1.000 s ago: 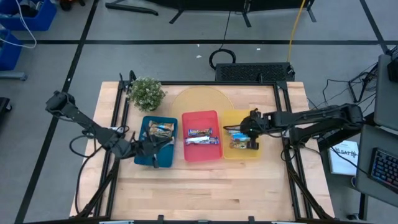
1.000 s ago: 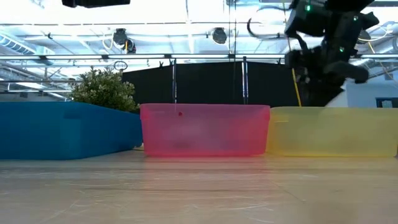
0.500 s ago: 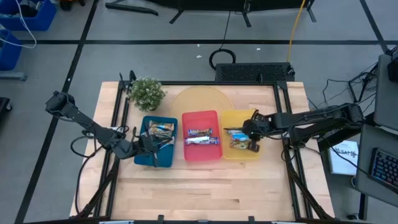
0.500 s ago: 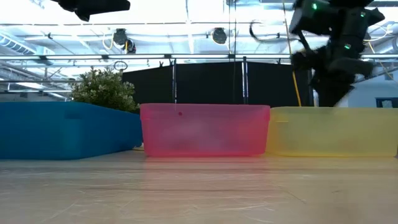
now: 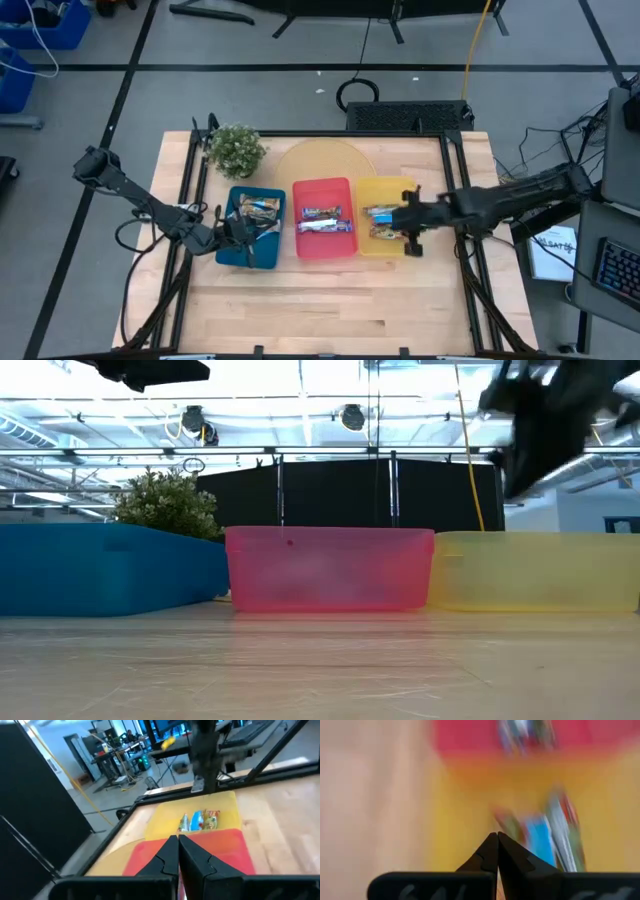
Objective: Pick and place Granola Bars by type
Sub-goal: Return to Home Position
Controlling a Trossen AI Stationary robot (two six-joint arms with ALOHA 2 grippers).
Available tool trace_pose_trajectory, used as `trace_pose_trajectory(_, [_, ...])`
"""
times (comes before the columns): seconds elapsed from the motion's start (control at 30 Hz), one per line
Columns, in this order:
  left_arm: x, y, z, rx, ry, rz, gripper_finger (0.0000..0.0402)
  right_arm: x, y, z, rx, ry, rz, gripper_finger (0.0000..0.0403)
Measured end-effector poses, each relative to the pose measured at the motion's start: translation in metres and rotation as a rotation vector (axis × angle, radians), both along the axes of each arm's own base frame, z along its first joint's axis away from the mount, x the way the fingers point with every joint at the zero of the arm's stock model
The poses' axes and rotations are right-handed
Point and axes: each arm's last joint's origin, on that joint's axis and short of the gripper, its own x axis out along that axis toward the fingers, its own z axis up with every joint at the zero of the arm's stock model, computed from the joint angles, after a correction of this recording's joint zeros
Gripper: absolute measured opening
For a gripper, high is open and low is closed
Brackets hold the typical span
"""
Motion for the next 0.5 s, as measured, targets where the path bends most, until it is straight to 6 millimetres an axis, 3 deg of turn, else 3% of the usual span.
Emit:
trace_pose_trajectory(0.1, [-0.005,-0.001,0.003,0.062,0.009,0.022,0.0019,-0.016,0.008,0.029,0.003,-0.229,0.103,0.0])
trace_pose_trajectory(0.23, [-0.022,0.004,0.016,0.08,-0.022,0.065,0.0019,-0.055,0.0,0.059,-0.006,-0.474,0.047,0.0])
trace_pose_trajectory(0.37, [-0.044,0.015,0.027,0.026,-0.07,-0.01,0.0019,-0.085,-0.006,0.058,0.027,-0.655,0.041,0.0])
trace_pose_trajectory(0.5, [-0.062,0.028,0.015,-0.009,-0.11,-0.047,0.0019,-0.098,-0.009,0.042,0.044,-0.81,0.051,0.0])
